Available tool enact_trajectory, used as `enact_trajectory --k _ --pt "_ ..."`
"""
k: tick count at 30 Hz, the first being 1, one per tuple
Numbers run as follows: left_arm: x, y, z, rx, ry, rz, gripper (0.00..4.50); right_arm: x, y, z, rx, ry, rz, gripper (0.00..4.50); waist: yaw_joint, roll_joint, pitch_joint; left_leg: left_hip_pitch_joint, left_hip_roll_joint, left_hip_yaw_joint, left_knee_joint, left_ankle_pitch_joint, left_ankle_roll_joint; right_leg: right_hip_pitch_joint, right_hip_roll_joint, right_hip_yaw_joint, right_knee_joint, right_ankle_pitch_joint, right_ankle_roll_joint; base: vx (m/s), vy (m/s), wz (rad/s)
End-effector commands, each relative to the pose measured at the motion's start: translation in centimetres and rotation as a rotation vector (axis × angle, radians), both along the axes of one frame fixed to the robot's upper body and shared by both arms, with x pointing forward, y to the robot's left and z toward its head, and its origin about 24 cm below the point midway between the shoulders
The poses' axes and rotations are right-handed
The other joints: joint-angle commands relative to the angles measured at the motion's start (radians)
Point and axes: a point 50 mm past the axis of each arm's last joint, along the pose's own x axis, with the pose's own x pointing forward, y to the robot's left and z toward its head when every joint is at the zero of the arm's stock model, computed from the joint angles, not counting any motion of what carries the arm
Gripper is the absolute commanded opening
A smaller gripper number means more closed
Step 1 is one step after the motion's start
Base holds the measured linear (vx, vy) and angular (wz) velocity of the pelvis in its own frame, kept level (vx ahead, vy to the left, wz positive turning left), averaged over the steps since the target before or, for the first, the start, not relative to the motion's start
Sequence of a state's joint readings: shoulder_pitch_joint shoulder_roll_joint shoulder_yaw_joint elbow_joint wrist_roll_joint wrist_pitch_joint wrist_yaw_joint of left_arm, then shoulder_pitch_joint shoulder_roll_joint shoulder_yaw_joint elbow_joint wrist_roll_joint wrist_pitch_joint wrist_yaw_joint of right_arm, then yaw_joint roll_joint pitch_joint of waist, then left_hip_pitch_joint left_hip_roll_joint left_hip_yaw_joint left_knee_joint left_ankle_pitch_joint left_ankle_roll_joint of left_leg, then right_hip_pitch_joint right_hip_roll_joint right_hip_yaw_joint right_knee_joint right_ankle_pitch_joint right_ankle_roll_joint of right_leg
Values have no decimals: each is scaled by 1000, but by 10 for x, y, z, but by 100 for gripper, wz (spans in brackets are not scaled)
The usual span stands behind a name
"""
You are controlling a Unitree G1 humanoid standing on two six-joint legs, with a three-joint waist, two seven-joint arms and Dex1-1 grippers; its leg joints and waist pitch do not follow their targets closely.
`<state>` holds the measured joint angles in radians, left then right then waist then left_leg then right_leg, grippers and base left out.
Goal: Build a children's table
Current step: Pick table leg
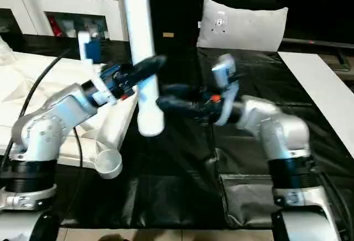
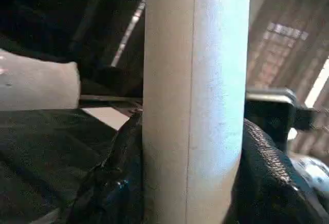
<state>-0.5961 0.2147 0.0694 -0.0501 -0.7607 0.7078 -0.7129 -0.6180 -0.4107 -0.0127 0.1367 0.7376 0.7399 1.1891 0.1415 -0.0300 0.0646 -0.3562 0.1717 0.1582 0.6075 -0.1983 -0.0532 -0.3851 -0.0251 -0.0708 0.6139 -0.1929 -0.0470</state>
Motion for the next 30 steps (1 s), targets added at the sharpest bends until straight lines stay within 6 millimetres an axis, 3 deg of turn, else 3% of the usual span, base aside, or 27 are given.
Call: enact_trajectory --k 1,4,12,27,28,30 --pt "-7 -6 7 -2 -40 -67 188 -1 -3 7 0 -23 7 389 -1 -5 -74 5 60 -14 -61 -39 38 51 -118 60 -71 -220 -125 0 0 0" --pt "-15 -11 11 14 -98 -169 188 -3 -1 2 -90 -71 38 389 2 -11 -73 3 57 -12 -61 -46 34 54 -118 61 -75 -239 -115 0 0 0" --pt "-26 -19 14 39 -161 -319 188 -9 11 -5 -155 -114 112 389 -3 -9 -70 3 57 -12 -63 -57 30 52 -117 62 -77 -270 -104 0 0 0" --pt "-22 -23 8 92 -187 -299 188 -14 21 -11 -157 -135 189 389 -4 -12 -71 3 58 -12 -62 -51 35 54 -118 63 -75 -254 -105 0 0 0" --pt "-22 -22 8 93 -188 -298 188 -14 22 -11 -158 -135 190 361 -4 -12 -71 3 59 -12 -63 -53 33 53 -119 62 -75 -259 -104 0 0 0" --pt "-21 -22 7 95 -189 -296 188 -13 23 -11 -157 -132 193 350 -5 -11 -71 3 59 -12 -63 -55 33 52 -117 62 -75 -259 -105 0 0 0"
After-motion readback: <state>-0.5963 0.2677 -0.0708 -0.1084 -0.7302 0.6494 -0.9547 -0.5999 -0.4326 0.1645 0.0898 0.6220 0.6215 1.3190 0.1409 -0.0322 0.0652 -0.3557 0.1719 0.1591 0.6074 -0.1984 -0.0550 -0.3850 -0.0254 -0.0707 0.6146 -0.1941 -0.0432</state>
